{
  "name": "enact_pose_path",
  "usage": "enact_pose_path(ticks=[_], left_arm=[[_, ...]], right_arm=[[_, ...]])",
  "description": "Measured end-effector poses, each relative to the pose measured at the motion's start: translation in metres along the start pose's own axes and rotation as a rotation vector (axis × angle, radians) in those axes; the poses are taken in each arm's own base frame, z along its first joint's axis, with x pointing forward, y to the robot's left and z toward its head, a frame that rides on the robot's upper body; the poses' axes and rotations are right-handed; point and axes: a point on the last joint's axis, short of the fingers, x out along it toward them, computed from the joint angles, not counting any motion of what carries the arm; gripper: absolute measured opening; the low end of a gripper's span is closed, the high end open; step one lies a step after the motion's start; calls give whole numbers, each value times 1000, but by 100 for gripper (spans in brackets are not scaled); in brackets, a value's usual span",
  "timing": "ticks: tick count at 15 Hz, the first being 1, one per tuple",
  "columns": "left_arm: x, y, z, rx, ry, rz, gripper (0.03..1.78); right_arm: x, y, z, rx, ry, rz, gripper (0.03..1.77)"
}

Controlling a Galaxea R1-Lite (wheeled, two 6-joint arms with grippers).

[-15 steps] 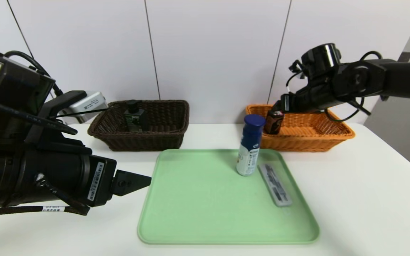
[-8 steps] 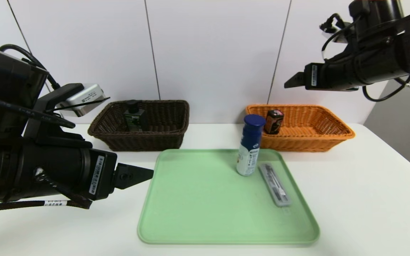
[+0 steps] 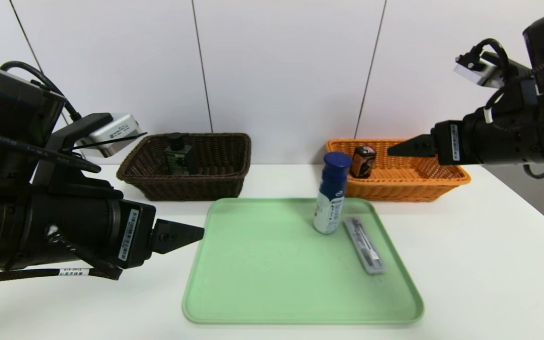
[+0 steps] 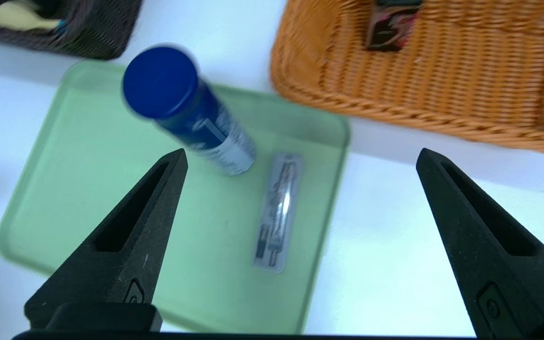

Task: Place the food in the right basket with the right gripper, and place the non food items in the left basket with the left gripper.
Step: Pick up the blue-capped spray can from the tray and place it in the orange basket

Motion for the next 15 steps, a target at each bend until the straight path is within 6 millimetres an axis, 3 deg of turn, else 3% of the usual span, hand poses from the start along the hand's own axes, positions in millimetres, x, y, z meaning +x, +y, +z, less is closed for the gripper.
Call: enact_pose_path(ticks=[4, 8, 15], left_arm=[[0, 0, -1, 0, 3, 1, 169], [0, 0, -1, -1, 3, 1, 169], [4, 0, 0, 4, 11, 3, 169]], right_arm=[[-4, 4, -38, -26, -59, 102, 169], [-6, 14, -64, -75, -76, 166, 169], [18, 29, -84, -208, -180, 232, 169]])
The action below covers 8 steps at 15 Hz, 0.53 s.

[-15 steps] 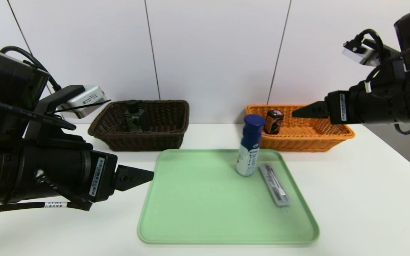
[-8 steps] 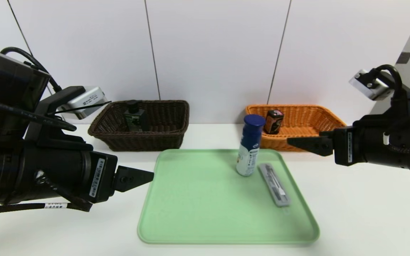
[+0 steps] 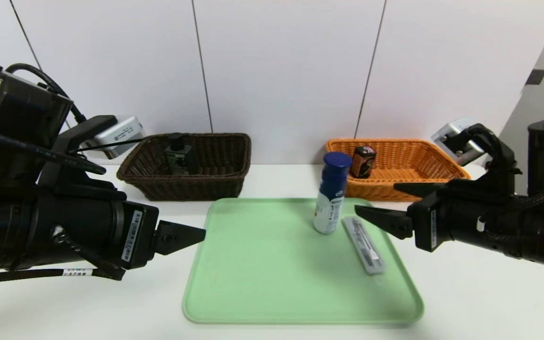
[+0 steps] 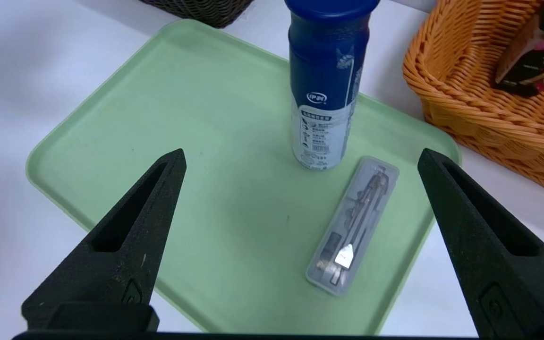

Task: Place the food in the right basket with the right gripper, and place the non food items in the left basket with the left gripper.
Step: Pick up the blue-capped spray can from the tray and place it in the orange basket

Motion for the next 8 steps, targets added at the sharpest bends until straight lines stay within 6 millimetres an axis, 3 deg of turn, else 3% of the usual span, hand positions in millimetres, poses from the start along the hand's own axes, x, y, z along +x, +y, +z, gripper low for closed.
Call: enact_pose_path(ticks=[8], left_arm=[[10, -1, -1, 5, 33, 7, 169]], right_arm=[[50, 0, -11, -40, -71, -7, 169]])
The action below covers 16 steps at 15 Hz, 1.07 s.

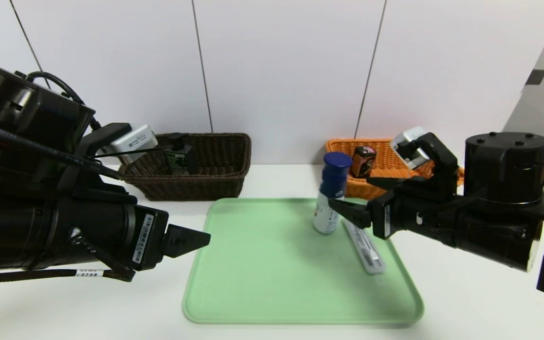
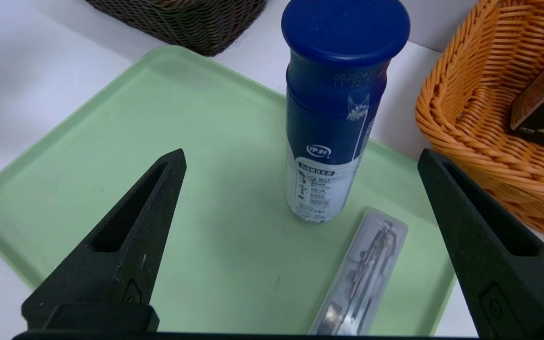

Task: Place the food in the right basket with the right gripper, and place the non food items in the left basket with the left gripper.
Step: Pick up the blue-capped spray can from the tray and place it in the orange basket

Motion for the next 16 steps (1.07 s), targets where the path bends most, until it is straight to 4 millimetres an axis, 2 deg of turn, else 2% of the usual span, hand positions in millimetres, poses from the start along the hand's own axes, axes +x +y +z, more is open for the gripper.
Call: enact_pose_path(ticks=[8, 16], left_arm=[[11, -1, -1, 0, 33, 11, 169], [16, -1, -2, 0, 49, 15, 169]], right_arm=[[44, -1, -12, -5, -42, 0, 169], [67, -2, -15, -3, -30, -30, 169]])
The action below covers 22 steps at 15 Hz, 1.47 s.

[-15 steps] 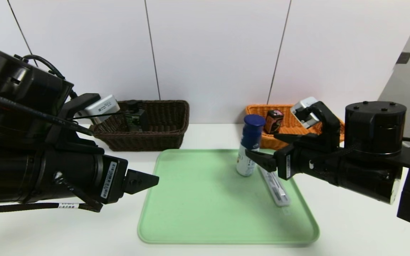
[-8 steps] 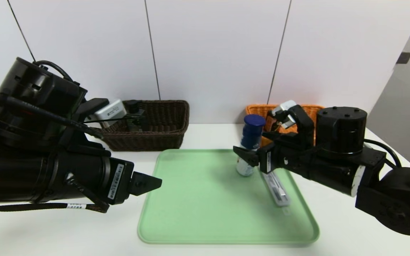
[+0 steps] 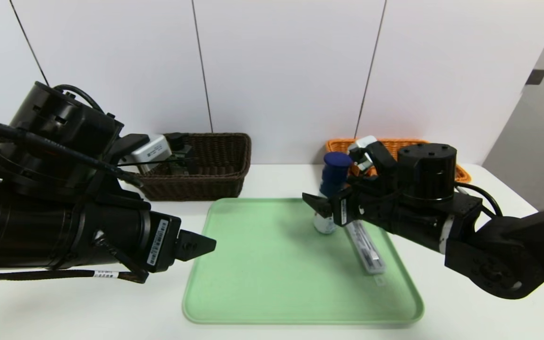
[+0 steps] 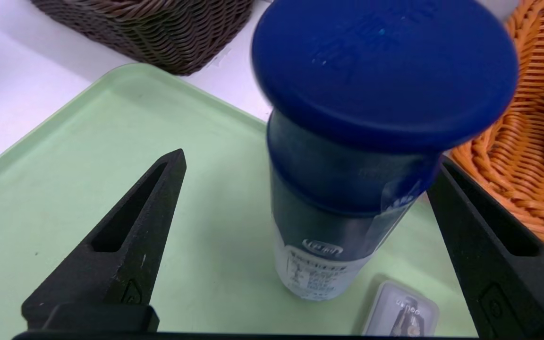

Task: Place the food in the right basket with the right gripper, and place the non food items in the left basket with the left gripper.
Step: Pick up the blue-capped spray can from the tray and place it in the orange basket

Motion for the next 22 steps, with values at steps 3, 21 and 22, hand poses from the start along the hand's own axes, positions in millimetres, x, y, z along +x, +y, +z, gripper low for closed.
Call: enact_pose_path(ticks=[3, 21, 22], left_arm=[[1, 0, 0, 0, 3, 1, 169], [-1, -1, 3, 8, -12, 0, 169], [-1, -1, 3, 7, -14, -1, 169]], right_arm=[[4, 1, -1, 1, -1, -2, 135], [-14, -5, 63, 6, -158, -52, 76], [-17, -9, 73, 7, -168, -68, 76]])
